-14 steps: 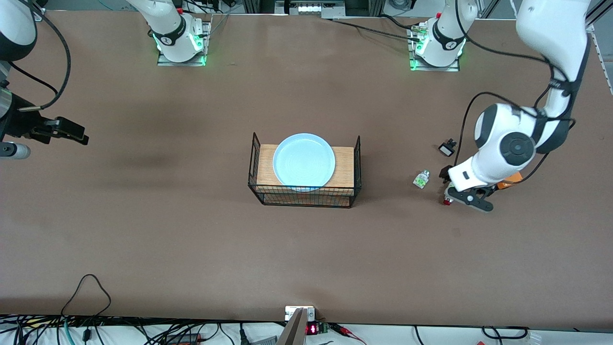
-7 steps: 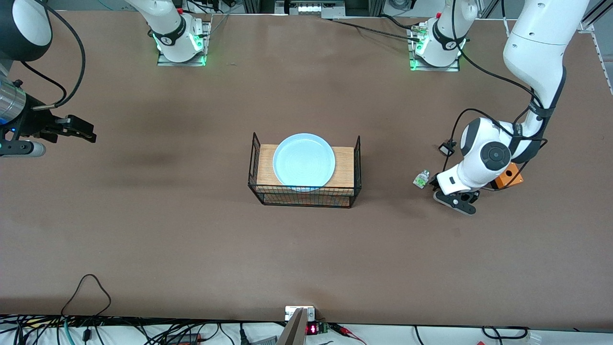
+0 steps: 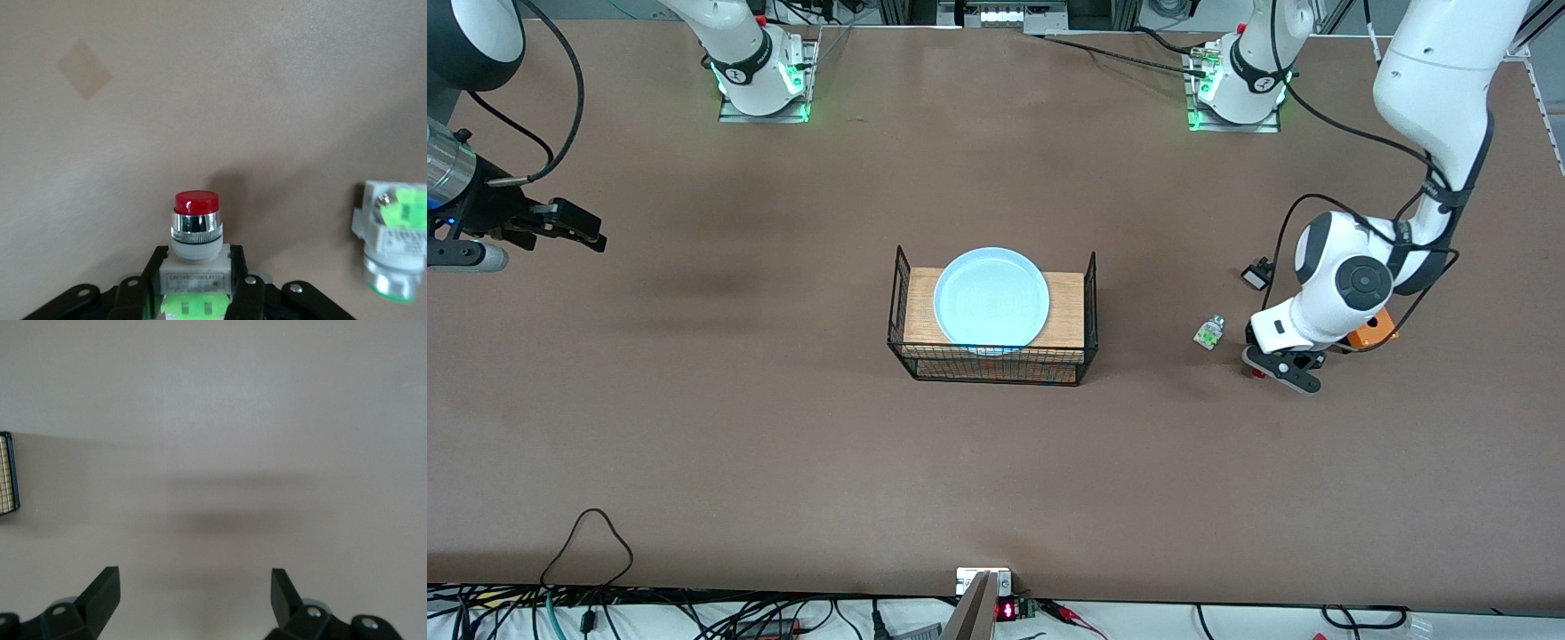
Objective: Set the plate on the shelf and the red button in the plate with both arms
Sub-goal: 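Grasp the red push-button switch with the left gripper, then lift the red switch with the left gripper and carry it over the plate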
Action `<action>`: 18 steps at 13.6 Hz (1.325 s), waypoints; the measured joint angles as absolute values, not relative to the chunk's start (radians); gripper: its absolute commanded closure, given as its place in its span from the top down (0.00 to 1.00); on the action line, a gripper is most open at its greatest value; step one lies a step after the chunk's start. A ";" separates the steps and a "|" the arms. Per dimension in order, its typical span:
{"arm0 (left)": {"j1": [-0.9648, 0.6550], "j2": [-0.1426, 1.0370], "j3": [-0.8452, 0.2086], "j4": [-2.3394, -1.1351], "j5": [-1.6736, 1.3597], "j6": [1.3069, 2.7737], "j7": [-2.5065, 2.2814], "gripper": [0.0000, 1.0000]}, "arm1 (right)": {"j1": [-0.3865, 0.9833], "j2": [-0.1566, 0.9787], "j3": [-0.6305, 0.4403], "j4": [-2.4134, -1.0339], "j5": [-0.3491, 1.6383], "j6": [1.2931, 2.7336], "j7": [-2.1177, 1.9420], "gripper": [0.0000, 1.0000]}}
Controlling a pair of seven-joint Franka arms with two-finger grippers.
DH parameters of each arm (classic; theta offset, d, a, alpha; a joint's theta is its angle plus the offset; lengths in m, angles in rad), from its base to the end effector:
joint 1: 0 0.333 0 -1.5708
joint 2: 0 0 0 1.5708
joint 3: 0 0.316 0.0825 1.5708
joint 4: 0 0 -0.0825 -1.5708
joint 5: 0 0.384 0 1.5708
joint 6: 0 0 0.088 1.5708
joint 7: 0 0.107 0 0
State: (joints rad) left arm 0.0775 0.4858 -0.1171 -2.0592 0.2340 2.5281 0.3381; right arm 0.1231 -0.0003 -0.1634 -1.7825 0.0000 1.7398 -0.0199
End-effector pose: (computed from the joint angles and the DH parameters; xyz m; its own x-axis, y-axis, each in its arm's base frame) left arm 0.5904 -0.0253 0.1960 0.8489 -0.5269 -0.0411 -0.5285 -0.8462 -0.0678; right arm 0.5581 -0.0225 0.5385 0.9989 -0.0204 -0.0424 -0.0204 -0.9998 -0.0009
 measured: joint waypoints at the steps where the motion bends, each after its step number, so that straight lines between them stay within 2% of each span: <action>1: 0.077 0.454 -0.120 -2.056 0.234 2.483 0.341 0.05 | 0.123 0.000 -0.163 -1.782 0.000 1.734 -0.021 1.00; 3: 0.077 0.366 -0.131 -2.043 0.234 2.335 0.342 0.05 | 0.123 -0.001 -0.163 -1.773 0.000 1.732 -0.022 1.00; 5: 0.076 0.258 -0.187 -1.979 0.233 2.087 0.335 0.05 | 0.125 -0.001 -0.163 -1.762 0.000 1.728 -0.022 1.00; 7: 0.073 0.187 -0.280 -1.856 0.223 1.854 0.288 0.06 | 0.126 -0.002 -0.163 -1.759 0.000 1.725 -0.022 1.00; 9: 0.063 0.166 -0.364 -1.718 0.166 1.705 0.185 0.06 | 0.129 -0.004 -0.163 -1.759 -0.001 1.722 -0.022 1.00; 11: 0.057 0.168 -0.411 -1.654 0.026 1.669 0.095 0.06 | 0.130 -0.005 -0.163 -1.759 -0.001 1.721 -0.022 1.00; 14: 0.015 0.202 -0.432 -1.593 -0.143 1.703 -0.059 0.06 | 0.133 -0.005 -0.163 -1.759 -0.001 1.721 -0.022 1.00; 18: -0.187 0.329 -0.435 -1.399 -0.147 1.740 -0.455 0.06 | 0.133 -0.006 -0.162 -1.759 -0.001 1.720 -0.022 1.00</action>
